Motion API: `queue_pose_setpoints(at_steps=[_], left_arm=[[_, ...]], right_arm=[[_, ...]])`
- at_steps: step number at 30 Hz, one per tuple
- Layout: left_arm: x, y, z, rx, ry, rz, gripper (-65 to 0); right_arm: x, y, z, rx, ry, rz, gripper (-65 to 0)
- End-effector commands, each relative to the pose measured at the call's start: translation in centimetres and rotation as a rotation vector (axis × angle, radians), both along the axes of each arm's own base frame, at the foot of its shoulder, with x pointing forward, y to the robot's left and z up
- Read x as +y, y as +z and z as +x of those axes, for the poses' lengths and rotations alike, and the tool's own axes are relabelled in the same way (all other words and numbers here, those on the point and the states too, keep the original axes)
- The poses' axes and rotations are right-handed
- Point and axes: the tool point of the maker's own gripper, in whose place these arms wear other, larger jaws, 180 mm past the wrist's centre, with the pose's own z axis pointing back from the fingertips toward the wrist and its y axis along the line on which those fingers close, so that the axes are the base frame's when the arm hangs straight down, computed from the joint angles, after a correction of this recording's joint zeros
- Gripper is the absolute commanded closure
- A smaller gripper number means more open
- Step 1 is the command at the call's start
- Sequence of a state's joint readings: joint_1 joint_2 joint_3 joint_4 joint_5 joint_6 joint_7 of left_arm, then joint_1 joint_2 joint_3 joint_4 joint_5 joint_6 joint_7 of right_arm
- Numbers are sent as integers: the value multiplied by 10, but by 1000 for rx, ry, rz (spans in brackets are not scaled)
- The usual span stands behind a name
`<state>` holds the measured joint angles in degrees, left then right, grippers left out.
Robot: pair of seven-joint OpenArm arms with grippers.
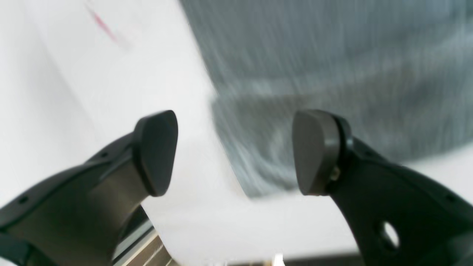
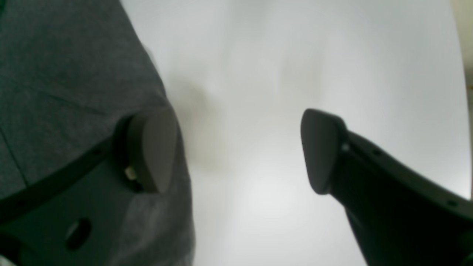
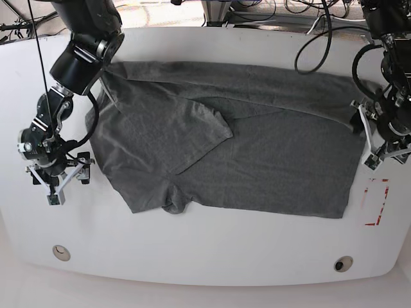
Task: Fold the T-shirt properly
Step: 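Move both grippers down to the shirt's side edge, sleeve and hem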
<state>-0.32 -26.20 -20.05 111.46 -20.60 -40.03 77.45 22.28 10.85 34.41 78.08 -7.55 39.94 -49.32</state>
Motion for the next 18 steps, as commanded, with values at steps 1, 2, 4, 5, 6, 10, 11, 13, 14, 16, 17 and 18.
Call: queue_pose_setpoints(at_steps=[1,2,4,5,6,10,11,13,14,16,17,18], left_arm=[[21,25,7,-63,47,49,-446],[23,31,10,-80,56,50,-446],[26,38,13,-106,66,48,-446],[28,43,16,-122,71,48,-446],[29,46,18,-131,73,49,-446],[37,62,24,-178,96,53,-446],[38,64,25,-185,101,51,-446],[41,66,26,-196,109,46,-446],[42,68,26,-205,111,43,-446],[43,69,27,-219,113,34,-446],[43,71,28,-234,110,30,-446],[44,72,28,-243,110,26,-446]], right_arm=[[6,12,27,-68,13,43,-503],[11,8,34,-74,20,66,-503],[17,3,42,-81,30,101,-503],[21,-2,46,-84,36,126,-503],[23,-4,48,-86,38,136,-503],[34,-16,56,-101,50,205,-503],[36,-20,55,-98,50,215,-503],[38,-27,55,-95,51,235,-503],[37,-30,54,-94,49,242,-503],[40,-36,53,-88,49,257,-503],[41,-40,52,-82,49,266,-503],[43,-43,51,-75,49,274,-503]])
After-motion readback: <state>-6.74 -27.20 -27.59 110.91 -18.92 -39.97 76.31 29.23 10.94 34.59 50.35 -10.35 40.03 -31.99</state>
